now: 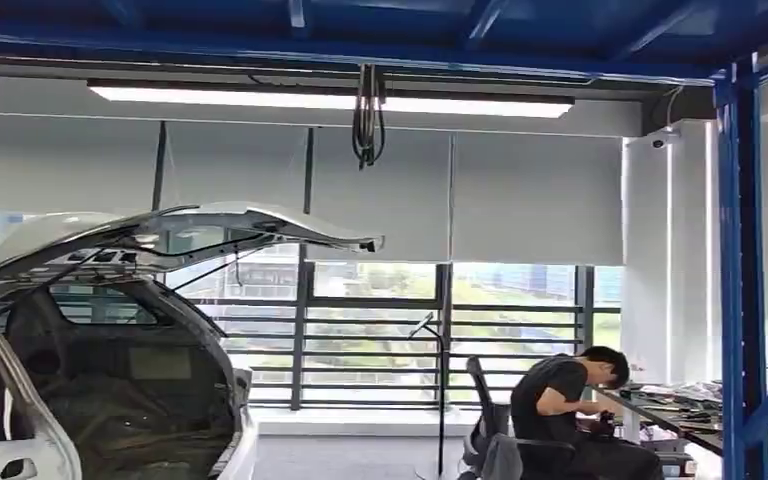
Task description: Take the parts from the cabinet and place them on the table.
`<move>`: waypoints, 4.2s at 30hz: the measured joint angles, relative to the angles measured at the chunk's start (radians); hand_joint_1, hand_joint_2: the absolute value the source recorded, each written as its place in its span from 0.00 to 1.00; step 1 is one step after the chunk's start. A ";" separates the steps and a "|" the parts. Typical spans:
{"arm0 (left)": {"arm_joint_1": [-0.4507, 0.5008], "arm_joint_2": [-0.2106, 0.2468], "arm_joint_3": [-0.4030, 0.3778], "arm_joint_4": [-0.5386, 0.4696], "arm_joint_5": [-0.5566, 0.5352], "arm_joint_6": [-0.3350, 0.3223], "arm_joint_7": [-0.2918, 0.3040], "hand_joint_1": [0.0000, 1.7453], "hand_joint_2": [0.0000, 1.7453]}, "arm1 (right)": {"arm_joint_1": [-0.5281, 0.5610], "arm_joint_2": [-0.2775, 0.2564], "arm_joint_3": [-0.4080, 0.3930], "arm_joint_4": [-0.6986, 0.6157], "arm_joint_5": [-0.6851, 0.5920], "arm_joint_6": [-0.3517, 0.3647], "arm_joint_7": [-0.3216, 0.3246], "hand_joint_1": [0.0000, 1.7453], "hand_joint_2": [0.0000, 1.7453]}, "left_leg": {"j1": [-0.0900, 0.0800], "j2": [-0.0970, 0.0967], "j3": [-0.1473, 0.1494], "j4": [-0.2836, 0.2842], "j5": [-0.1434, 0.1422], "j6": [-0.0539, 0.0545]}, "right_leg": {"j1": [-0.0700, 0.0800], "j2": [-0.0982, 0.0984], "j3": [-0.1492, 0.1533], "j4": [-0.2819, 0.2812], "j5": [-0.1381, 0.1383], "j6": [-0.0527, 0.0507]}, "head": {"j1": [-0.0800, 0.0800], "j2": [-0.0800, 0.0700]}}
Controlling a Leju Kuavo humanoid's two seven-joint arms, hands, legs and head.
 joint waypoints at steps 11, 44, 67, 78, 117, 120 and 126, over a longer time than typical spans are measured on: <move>0.000 0.017 0.015 0.000 0.001 0.011 0.041 0.00 0.00 | 0.026 0.002 0.039 -0.055 -0.261 0.203 -0.083 1.00 1.00 | 0.000 0.000 0.000 0.000 0.000 0.000 | 0.000 0.000 0.001 0.000 0.000 0.000 | 0.000 0.000; 0.014 0.031 0.028 0.000 0.006 -0.019 0.012 0.00 0.00 | 0.020 -0.004 0.060 -0.015 -0.335 0.243 -0.053 1.00 1.00 | 0.003 0.005 -0.127 0.302 -0.144 -0.035 | 0.004 -0.005 0.010 0.015 -0.023 -0.049 | 0.001 0.000; 0.036 0.057 0.053 0.004 0.024 -0.011 0.111 0.00 0.00 | 0.019 -0.046 0.043 -0.028 -0.345 0.268 -0.098 1.00 1.00 | -0.010 0.010 -0.049 -0.005 0.078 -0.007 | 0.024 -0.002 0.124 -0.020 -0.084 -0.033 | 0.001 0.000; 0.047 0.077 0.056 0.008 0.022 -0.010 0.133 0.00 0.00 | 0.031 -0.046 0.035 -0.029 -0.365 0.287 -0.117 1.00 1.00 | 0.005 0.007 0.033 0.100 -0.032 -0.047 | 0.010 -0.018 0.006 -0.007 0.005 -0.046 | 0.001 0.000; 0.050 0.152 0.054 0.014 0.016 -0.027 0.112 0.00 0.00 | 0.083 -0.039 -0.041 -0.071 -0.339 0.358 -0.244 1.00 1.00 | 0.001 0.005 0.109 -0.051 -0.041 0.018 | 0.014 -0.018 -0.076 0.108 -0.052 -0.006 | 0.001 0.000; 0.051 0.156 0.054 0.014 0.018 -0.028 0.118 0.00 0.00 | 0.089 -0.043 -0.048 -0.071 -0.331 0.363 -0.252 1.00 1.00 | -0.005 -0.009 0.082 -0.049 -0.020 0.022 | 0.013 -0.018 -0.139 0.321 -0.151 -0.002 | 0.001 0.000; 0.043 0.166 0.054 0.014 0.024 -0.024 0.130 0.00 0.00 | 0.090 -0.046 -0.053 -0.074 -0.308 0.368 -0.270 1.00 1.00 | -0.012 -0.057 0.060 -0.044 -0.001 0.010 | 0.013 0.079 0.074 -0.010 -0.032 -0.039 | 0.001 0.000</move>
